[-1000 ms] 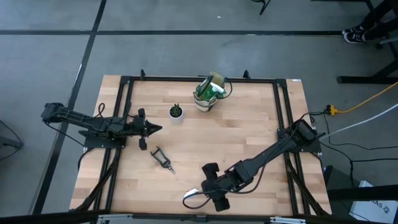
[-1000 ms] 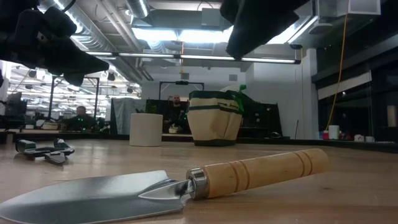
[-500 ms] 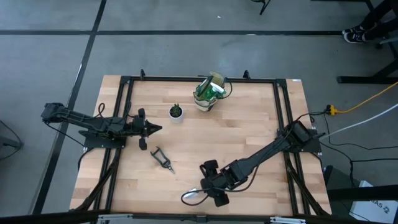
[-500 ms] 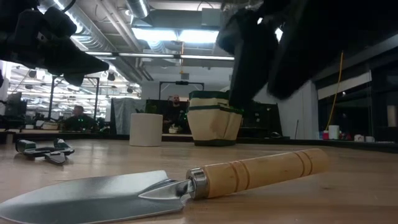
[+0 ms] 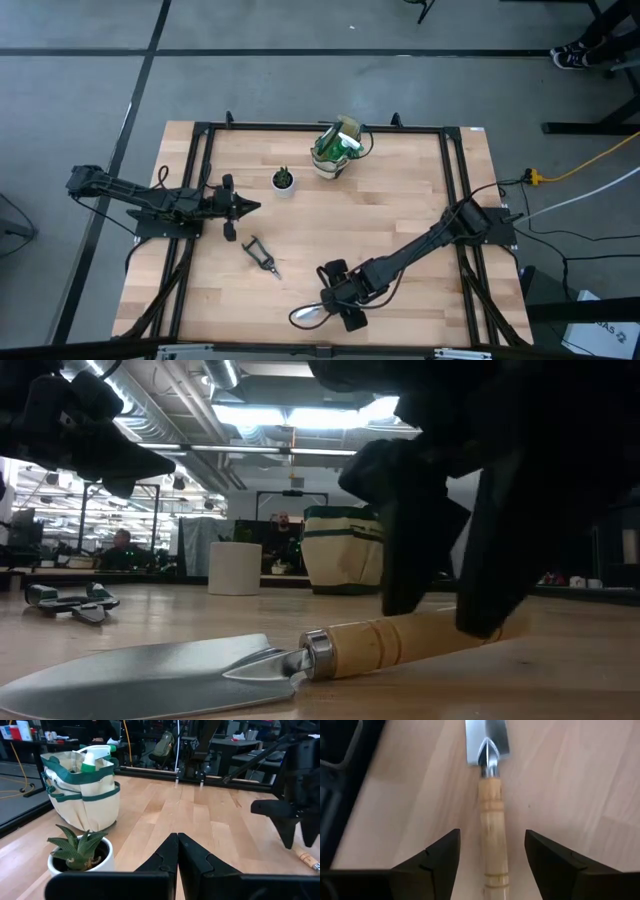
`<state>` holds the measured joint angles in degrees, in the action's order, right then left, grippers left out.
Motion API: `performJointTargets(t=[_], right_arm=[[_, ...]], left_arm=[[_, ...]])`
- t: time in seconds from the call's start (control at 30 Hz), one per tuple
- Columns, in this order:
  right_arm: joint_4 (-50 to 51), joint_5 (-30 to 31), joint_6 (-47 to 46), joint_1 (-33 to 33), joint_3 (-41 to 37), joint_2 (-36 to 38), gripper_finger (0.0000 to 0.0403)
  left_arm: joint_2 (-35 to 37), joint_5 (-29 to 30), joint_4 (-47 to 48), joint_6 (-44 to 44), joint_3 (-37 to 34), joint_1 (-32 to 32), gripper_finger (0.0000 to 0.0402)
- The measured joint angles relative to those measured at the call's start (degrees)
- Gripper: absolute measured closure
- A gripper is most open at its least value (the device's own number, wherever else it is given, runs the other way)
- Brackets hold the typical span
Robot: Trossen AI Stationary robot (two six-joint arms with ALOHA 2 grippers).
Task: Pick & Place Garden tools in Gardening bag
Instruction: Put the trowel into the gardening bag
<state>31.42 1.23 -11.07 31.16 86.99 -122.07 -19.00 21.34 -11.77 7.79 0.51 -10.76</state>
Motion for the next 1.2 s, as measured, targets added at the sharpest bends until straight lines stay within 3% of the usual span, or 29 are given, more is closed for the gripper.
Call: performJointTargets(t=[0.33, 0.63, 0.77, 1.2], right_arm=[[-0.7, -0.38, -1.73, 0.28, 0.01, -1.26, 0.0234], [-0.55, -0.61, -1.97, 0.28, 0.01, -1.26, 0.0304], [-0.57, -4.23, -3.05, -0.02, 0.01, -1.26, 0.0329], [-2.33, -10.44, -11.41, -0.56, 0.03, -1.26, 0.034]], left_arm=[[0.0, 0.0, 0.01, 0.0, -0.02, -0.02, 0.0398], [0.0, 0.0, 0.0, 0.0, 0.0, -0.02, 0.0398], [0.0, 0.0, 0.0, 0.0, -0.02, 0.0, 0.0398], [0.0, 0.0, 0.0, 0.0, 0.0, -0.02, 0.0398]])
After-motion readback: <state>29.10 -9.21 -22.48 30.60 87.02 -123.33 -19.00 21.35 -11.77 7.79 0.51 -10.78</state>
